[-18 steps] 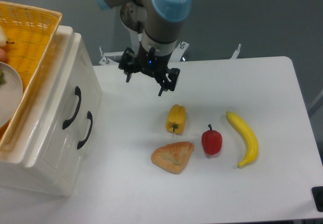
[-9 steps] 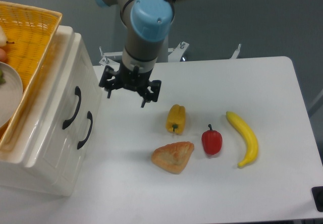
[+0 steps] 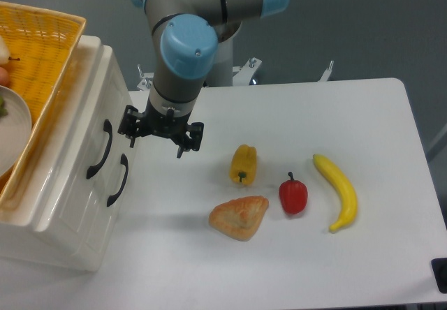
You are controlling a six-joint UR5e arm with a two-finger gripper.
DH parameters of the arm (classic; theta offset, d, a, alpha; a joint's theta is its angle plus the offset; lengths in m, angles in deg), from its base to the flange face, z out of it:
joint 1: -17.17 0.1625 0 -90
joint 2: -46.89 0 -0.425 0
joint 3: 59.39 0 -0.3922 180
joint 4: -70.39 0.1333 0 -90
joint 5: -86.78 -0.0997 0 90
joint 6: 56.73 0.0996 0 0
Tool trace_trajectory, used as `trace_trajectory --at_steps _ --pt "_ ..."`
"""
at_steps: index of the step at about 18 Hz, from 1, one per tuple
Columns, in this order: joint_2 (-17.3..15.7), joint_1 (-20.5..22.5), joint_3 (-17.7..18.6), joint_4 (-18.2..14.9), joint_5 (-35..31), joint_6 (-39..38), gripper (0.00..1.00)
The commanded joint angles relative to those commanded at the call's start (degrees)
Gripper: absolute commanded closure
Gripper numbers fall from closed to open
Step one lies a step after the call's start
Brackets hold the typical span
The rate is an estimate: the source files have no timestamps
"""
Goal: Slide open the top white drawer
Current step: 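Move the gripper down toward the black handle of the upper white drawer, then hook the gripper fingers onto the upper drawer's black handle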
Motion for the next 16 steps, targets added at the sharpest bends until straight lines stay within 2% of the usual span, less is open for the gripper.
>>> trace_trajectory --at_steps 16 --pt "0.79 -1.85 0.00 0.00 1.23 0.00 0.00"
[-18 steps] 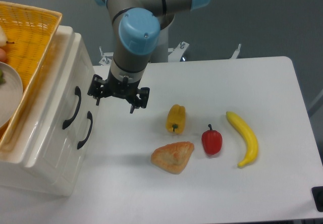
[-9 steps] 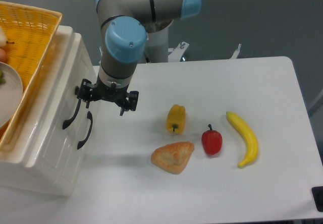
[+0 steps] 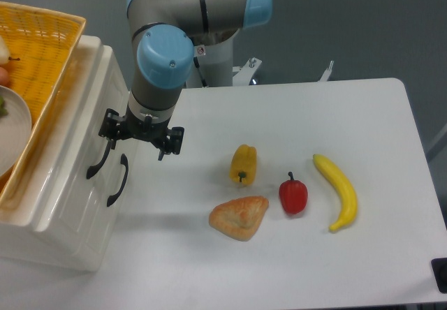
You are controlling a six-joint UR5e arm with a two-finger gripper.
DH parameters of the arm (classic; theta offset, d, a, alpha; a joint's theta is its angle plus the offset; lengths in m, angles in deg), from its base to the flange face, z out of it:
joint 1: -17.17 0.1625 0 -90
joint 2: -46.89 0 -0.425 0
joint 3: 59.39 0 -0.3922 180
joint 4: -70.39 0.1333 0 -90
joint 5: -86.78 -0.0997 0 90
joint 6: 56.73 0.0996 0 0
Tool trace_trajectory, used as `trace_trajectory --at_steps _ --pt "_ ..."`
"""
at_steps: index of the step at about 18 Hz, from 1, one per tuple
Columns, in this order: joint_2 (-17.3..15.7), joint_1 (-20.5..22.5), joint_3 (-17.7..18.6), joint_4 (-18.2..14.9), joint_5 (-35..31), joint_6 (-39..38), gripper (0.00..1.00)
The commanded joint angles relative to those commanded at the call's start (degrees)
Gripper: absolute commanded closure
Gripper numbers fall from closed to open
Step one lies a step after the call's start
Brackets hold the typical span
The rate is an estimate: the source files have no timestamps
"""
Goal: Slide open the top white drawer
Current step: 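Hook the gripper fingers onto the upper drawer's black handle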
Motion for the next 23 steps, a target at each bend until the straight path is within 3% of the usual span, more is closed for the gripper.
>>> trace_trajectory --at_steps 23 --pt "1.67 -1.23 0.18 -0.09 1.49 -0.17 0.00"
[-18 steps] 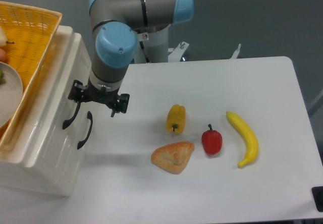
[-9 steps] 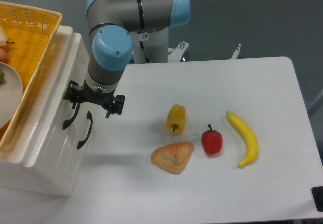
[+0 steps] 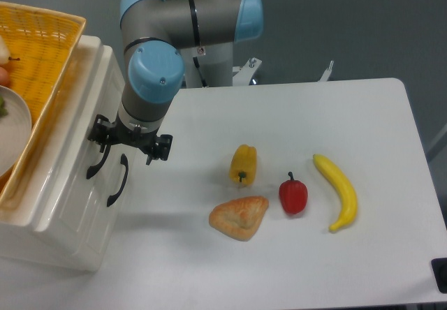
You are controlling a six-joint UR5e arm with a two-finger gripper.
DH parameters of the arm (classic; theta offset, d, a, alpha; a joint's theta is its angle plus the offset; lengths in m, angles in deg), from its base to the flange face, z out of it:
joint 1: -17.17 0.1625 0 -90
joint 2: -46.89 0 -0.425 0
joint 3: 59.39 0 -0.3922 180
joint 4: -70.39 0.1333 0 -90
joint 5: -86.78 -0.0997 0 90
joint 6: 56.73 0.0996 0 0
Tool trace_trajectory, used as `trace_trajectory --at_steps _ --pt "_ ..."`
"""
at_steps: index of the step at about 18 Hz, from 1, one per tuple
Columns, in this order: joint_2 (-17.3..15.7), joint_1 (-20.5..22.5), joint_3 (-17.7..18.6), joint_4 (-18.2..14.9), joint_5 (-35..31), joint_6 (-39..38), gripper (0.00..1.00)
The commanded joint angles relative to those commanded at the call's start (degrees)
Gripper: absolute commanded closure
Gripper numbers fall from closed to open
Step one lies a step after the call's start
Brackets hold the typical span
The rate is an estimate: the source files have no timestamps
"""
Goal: Slide open the top white drawer
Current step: 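Hook the gripper fingers onto the upper drawer's black handle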
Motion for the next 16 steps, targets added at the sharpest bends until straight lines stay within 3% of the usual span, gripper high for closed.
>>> trace_trajectory --at_steps 16 --pt "0.61 -0.88 0.35 0.09 -0.79 0.00 0.00"
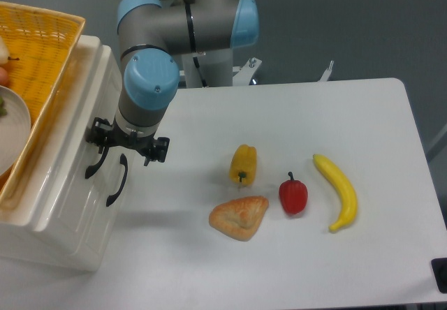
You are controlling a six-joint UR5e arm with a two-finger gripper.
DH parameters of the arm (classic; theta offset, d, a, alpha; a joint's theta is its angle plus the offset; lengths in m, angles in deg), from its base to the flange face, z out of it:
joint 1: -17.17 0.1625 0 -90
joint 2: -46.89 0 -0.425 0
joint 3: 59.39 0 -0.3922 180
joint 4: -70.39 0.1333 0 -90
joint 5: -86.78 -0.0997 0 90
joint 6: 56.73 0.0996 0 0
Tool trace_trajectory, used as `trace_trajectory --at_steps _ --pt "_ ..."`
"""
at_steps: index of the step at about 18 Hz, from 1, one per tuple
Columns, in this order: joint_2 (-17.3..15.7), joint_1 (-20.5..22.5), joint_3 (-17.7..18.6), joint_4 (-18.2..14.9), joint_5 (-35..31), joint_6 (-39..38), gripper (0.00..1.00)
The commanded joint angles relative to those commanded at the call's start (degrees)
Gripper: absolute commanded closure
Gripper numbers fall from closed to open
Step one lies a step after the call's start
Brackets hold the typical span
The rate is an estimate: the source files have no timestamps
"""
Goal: Slide open the top white drawer
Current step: 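Hook the gripper fingers onto the upper drawer's black handle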
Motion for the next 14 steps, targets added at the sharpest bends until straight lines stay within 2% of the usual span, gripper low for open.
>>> trace_trajectory --at_steps 14 --pt "0.70 0.88 -0.44 0.00 -1.85 0.79 0.00"
